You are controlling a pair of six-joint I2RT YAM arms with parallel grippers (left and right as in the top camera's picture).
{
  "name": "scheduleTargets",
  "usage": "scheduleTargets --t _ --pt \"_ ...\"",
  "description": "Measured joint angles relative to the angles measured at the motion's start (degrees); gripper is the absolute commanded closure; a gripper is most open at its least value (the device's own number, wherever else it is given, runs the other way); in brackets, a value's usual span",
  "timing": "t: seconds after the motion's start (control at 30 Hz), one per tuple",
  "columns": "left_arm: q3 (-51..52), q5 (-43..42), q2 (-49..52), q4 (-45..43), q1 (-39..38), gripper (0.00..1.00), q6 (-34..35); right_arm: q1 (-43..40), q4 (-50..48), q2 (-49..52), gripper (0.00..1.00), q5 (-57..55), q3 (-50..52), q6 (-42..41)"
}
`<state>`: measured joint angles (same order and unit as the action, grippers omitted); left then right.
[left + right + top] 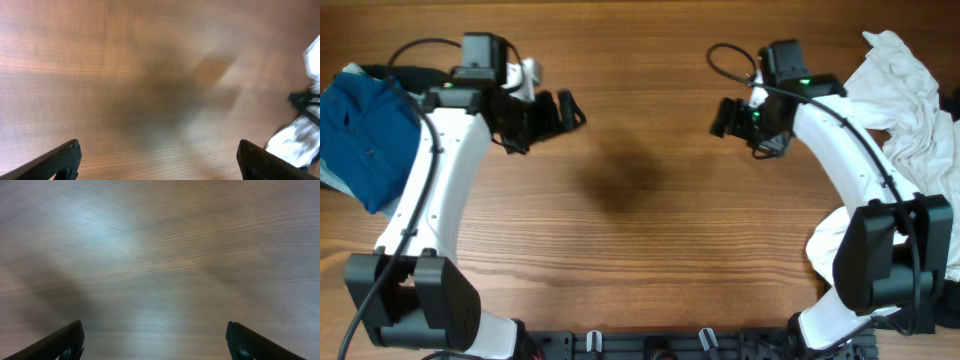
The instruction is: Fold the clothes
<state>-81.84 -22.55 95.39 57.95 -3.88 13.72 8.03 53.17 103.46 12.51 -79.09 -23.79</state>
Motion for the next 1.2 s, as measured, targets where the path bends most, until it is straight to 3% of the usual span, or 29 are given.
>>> scheduleTargets --t 0.1,0.23,0.33,0.47,0.7,0.93,1.2 --pt "0.2 1.8 0.0 8.2 -3.4 0.00 0.8 -1.9 5.6 -0.2 0.07 -0.2 0.0 0.0" --pt "0.7 5.9 -0.5 10.8 -8.7 0.00 2.2 -2.0 7.6 -6.5 0.06 -0.7 0.3 0.3" --pt "4.9 12.6 -5.8 7.0 -16.9 0.00 4.7 -2.0 3.2 -17.8 0.04 -1.5 5.1 0.7" --pt "12.0 19.7 -20.4 1.8 -26.9 0.00 7.7 -2.0 0.2 -37.2 0.00 -2.5 16.9 0.9" --pt "17.8 27.7 -43.2 2.6 -24.0 0.00 8.0 -2.0 0.4 -56.0 0.00 -3.8 24.5 0.9" --pt "20.1 32.4 -60.2 5.5 -14.2 0.00 7.0 -2.0 2.8 -58.2 0.00 -7.3 24.9 0.5" --pt "21.9 37.8 -73.8 9.9 -13.2 0.00 9.6 -2.0 6.0 -65.4 0.00 -14.4 27.6 -0.5"
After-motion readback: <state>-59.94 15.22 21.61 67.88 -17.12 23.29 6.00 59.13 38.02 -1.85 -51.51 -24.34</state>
